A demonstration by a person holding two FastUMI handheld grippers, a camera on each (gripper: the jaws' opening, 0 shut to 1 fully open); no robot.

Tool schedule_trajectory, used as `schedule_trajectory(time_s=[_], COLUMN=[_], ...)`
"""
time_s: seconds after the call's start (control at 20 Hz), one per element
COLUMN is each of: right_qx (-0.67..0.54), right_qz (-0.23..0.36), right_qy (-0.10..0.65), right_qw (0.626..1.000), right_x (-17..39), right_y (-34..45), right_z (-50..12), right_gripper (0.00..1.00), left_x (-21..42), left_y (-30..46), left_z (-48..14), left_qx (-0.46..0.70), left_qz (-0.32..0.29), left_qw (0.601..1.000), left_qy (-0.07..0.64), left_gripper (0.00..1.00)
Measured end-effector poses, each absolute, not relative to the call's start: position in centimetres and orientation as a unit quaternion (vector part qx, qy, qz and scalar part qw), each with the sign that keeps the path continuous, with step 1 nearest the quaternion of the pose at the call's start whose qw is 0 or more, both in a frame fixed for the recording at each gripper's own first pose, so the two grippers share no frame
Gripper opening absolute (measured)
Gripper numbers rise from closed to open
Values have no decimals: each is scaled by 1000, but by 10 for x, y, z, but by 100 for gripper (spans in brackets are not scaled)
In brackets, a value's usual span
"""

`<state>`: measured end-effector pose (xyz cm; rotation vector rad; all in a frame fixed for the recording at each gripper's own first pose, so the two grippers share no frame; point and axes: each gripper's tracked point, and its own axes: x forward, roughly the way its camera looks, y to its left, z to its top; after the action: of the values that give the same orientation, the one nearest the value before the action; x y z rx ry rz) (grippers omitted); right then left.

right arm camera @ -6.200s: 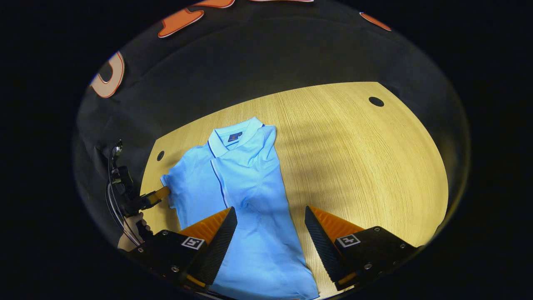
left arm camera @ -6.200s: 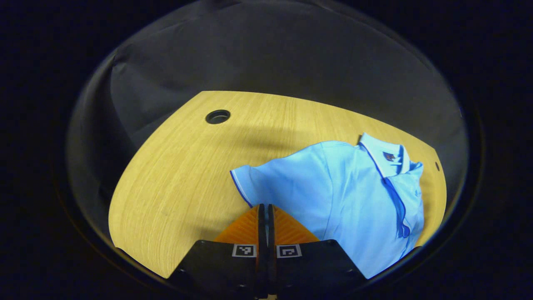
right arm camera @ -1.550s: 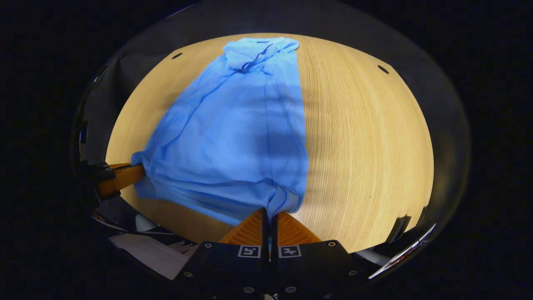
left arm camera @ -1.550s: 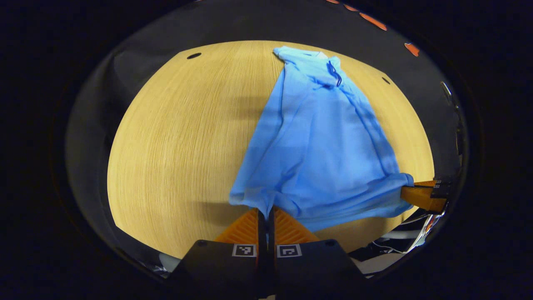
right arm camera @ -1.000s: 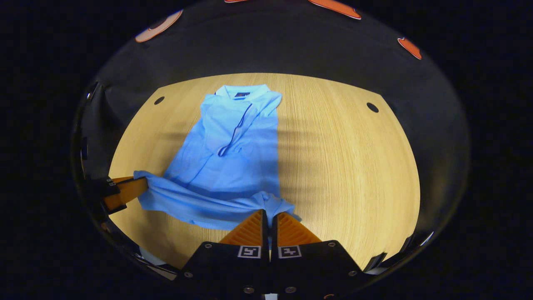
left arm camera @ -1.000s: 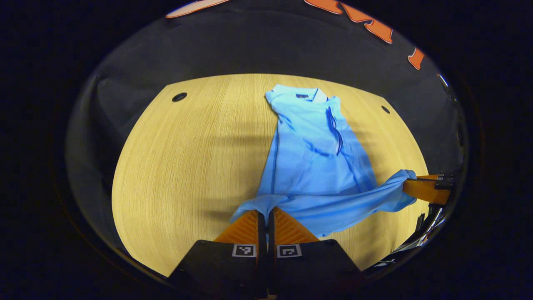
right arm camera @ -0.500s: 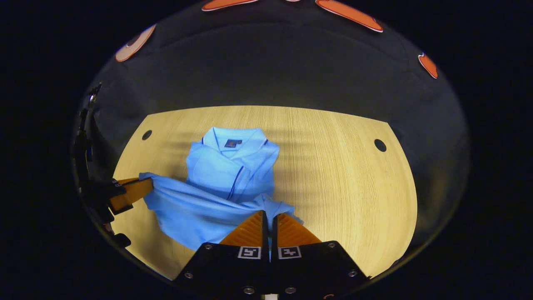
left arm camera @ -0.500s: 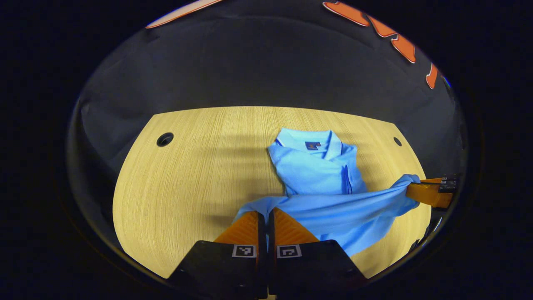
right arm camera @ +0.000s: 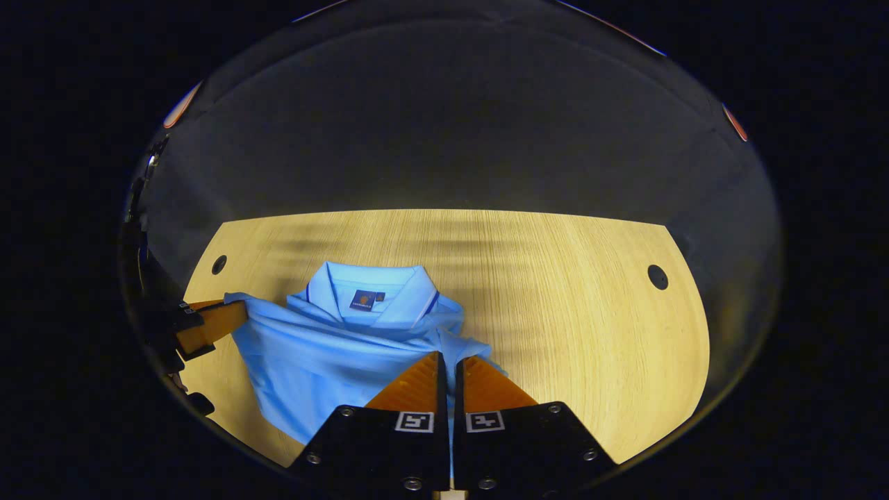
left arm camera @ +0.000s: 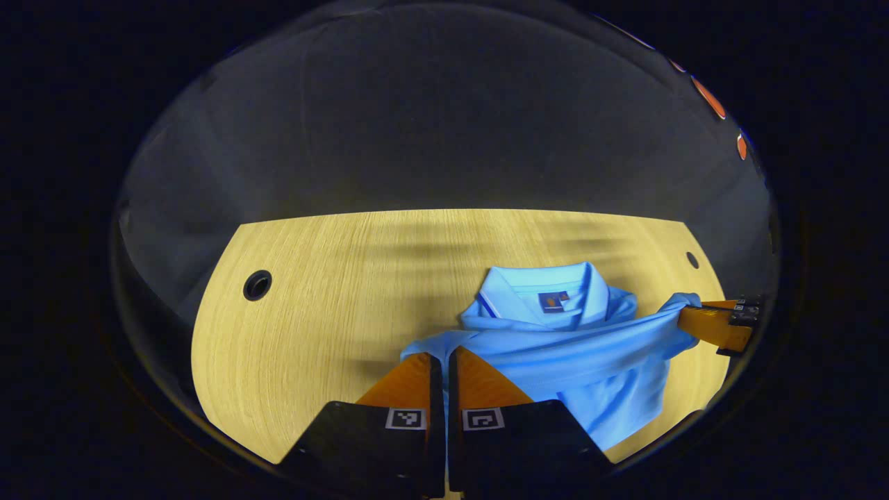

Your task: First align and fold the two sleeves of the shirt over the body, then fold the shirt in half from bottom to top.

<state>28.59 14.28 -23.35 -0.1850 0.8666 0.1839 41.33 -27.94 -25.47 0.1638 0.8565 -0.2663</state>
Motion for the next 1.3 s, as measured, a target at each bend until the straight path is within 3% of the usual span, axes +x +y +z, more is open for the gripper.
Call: schedule_trajectory(time_s=[0.05,0.1,0.2,0.3,0.35,0.45,0.5,0.95,1.1,1.3], right_qx=[-96,-102,-109,-97,-87,-79,-80,-31,-21,-22], right_qz=[77,80,93,100,104,113,114,124,132,144], right_qy=[418,414,403,390,386,366,352,205,150,132], right_qw=[900,901,904,910,912,920,926,970,980,981], right_x=[286,286,281,273,267,257,253,175,135,95], right_y=[140,143,152,158,162,164,162,150,138,122], right_z=[-235,-239,-234,-220,-211,-186,-175,-36,-1,11], right_gripper=[3,10,17,56,65,92,100,100,100,100], left_x=[415,414,411,406,404,401,398,322,282,230], left_y=[-280,-280,-277,-271,-266,-252,-243,-213,-211,-209], left_z=[-255,-254,-247,-229,-217,-190,-171,-4,24,46], left_qx=[79,76,61,41,36,37,40,26,24,25], left_qz=[-131,-129,-125,-118,-112,-98,-92,-86,-104,-88], left_qw=[898,900,904,913,919,934,941,982,984,991], left_qy=[412,409,404,389,377,342,322,168,143,95], left_gripper=[9,13,48,83,100,100,100,100,100,100])
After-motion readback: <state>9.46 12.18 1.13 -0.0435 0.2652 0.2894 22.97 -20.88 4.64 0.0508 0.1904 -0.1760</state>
